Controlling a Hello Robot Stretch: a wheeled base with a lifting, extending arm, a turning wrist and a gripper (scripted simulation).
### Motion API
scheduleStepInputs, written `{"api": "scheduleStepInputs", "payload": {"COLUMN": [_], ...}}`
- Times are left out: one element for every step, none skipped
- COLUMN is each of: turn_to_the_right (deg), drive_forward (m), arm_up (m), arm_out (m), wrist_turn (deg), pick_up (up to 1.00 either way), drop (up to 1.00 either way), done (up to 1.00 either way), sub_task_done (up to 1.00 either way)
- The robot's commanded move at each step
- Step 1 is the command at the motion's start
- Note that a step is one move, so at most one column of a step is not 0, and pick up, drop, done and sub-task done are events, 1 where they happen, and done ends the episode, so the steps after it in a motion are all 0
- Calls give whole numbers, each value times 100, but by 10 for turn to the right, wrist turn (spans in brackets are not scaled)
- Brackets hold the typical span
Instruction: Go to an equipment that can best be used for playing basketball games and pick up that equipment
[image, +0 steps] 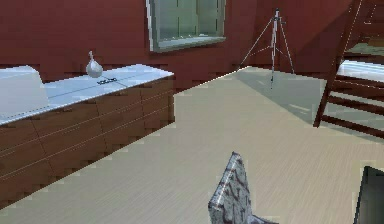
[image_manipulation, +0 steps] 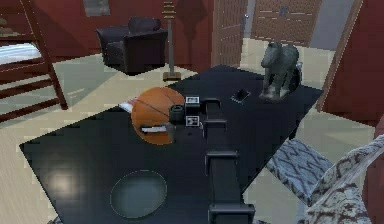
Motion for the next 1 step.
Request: {"api": "scheduleStepInputs", "payload": {"turn_to_the_right": [0], "drive_forward": [0], "arm_up": [0], "arm_out": [0], "wrist_turn": [0], "pick_up": [0], "drop": [0], "done": [100], "sub_task_done": [0]}}
